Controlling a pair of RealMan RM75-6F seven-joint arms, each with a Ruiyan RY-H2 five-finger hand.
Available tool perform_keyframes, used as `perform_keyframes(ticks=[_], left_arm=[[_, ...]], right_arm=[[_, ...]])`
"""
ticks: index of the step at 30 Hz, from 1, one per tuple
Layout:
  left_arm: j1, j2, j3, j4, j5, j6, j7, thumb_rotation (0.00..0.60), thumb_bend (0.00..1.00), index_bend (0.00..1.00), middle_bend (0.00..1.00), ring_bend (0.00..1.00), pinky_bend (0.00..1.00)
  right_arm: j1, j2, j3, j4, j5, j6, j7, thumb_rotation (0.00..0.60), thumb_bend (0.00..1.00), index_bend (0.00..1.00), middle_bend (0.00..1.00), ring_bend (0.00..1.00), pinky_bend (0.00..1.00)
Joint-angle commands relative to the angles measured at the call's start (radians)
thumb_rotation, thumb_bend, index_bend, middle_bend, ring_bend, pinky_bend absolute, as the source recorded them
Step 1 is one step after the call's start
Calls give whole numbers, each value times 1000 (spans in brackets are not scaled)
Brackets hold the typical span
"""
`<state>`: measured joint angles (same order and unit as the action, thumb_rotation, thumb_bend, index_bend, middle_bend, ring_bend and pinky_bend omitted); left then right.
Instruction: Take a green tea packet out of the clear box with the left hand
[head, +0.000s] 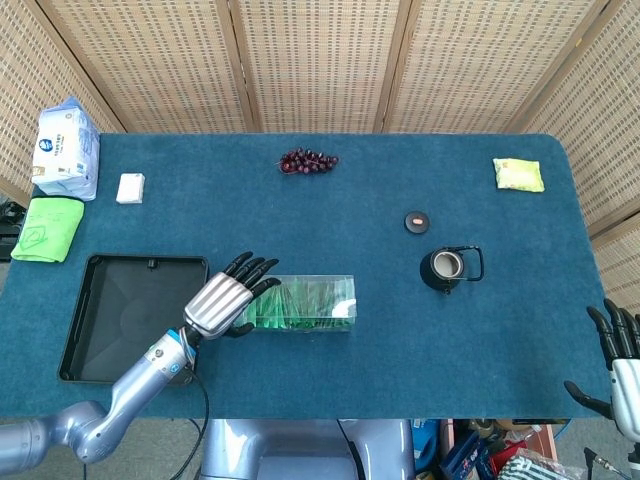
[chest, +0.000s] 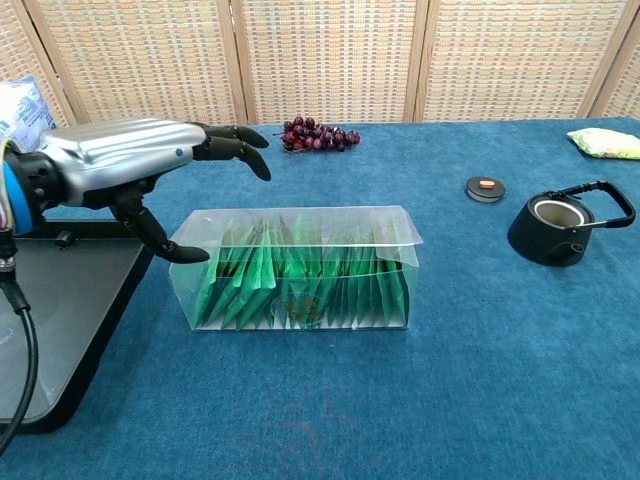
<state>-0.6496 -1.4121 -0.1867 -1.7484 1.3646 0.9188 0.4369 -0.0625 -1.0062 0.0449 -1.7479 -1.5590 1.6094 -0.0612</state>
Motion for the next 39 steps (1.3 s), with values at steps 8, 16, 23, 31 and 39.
perform_keyframes(ticks=[8, 16, 23, 31, 39], left_arm=[[-56, -71, 6, 49, -65, -11, 47, 600, 256, 198, 58, 83, 45], [-92, -112, 4, 83, -108, -15, 73, 600, 385, 225, 58, 83, 45], [-119, -115, -6, 73, -157, -8, 98, 600, 496, 244, 58, 83, 45], [-147, -76, -57, 55, -228, 6, 83, 600, 520, 246, 58, 83, 45], [-205, -55, -132, 139, -351, -39, 10, 600, 521, 246, 58, 83, 45]], right_arm=[[6, -2, 3, 5, 18, -15, 4, 600, 0, 0, 0, 0, 0], [12, -3, 4, 9, 28, -26, 4, 600, 0, 0, 0, 0, 0], [15, -4, 8, 14, 43, -35, 11, 600, 0, 0, 0, 0, 0], [20, -3, 9, 12, 52, -45, 19, 600, 0, 0, 0, 0, 0], [24, 3, 15, 20, 81, -63, 46, 600, 0, 0, 0, 0, 0]])
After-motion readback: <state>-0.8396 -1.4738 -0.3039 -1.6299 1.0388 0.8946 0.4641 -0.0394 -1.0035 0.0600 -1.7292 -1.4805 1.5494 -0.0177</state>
